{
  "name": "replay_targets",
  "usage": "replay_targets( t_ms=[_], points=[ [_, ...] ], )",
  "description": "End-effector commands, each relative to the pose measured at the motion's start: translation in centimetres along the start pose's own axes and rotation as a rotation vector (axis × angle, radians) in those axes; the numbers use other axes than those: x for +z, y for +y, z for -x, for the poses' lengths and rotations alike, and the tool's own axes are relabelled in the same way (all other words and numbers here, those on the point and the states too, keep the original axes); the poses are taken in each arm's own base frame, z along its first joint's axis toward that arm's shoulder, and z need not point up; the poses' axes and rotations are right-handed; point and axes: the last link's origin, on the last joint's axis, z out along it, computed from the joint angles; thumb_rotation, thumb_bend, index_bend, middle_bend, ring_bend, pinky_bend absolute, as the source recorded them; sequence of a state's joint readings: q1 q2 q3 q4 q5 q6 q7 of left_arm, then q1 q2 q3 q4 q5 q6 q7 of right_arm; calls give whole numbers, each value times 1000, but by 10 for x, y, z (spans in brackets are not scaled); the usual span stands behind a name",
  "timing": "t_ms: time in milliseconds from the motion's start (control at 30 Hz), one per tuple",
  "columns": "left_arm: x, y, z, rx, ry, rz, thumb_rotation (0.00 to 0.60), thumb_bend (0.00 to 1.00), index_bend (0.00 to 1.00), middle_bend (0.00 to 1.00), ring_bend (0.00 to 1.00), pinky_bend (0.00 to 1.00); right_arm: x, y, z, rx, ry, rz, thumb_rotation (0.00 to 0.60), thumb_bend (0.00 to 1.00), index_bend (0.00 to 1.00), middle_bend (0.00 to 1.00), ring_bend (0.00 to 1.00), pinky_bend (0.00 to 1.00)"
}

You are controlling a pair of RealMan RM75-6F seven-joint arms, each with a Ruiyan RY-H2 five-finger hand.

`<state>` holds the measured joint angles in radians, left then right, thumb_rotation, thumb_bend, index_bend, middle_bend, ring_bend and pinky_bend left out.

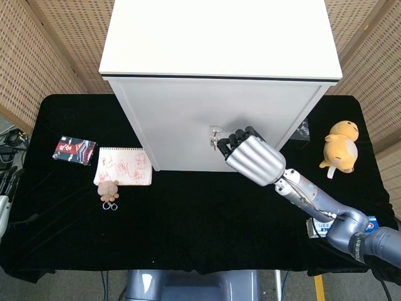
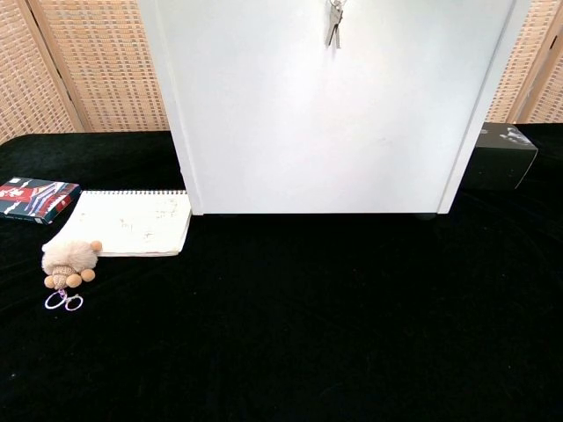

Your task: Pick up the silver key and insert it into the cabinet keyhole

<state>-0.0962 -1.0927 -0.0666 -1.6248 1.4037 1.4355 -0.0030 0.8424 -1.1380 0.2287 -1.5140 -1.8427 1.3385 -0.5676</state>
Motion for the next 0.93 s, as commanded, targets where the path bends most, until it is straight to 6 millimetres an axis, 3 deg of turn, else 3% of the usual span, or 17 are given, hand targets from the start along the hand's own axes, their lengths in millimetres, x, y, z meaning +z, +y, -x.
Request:
replay_targets(
  t_ms=[33, 167, 267, 400, 533, 633, 933],
  points=[
    [-1, 0, -1, -5, 4, 3, 600, 0, 0, 0, 0, 0, -36, 9, -6, 27, 2, 22, 600, 501, 574, 856, 823, 1000],
    [-5, 2, -4, -12, 14, 19, 600, 0, 0, 0, 0, 0, -86, 19, -13, 81, -7, 103, 600, 493, 561, 823, 757, 986],
    [-8, 4, -7, -14, 23, 33, 600, 0, 0, 0, 0, 0, -124, 22, -15, 120, -48, 187, 600, 466, 489, 729, 630, 890],
    [-11, 5, -9, -17, 31, 46, 600, 0, 0, 0, 0, 0, -169, 19, -16, 163, -172, 337, 600, 392, 323, 468, 344, 585],
    [-15, 6, -9, -17, 36, 59, 600, 0, 0, 0, 0, 0, -216, 2, -14, 273, -377, 512, 600, 32, 123, 136, 37, 223],
    [-16, 7, -10, -10, 47, 67, 600, 0, 0, 0, 0, 0, -236, -10, -12, 332, -505, 583, 600, 0, 66, 9, 0, 146],
    [-21, 7, -13, -3, 76, 70, 600, 0, 0, 0, 0, 0, -266, -40, -4, 432, -612, 714, 600, 0, 65, 0, 0, 90]
  ],
)
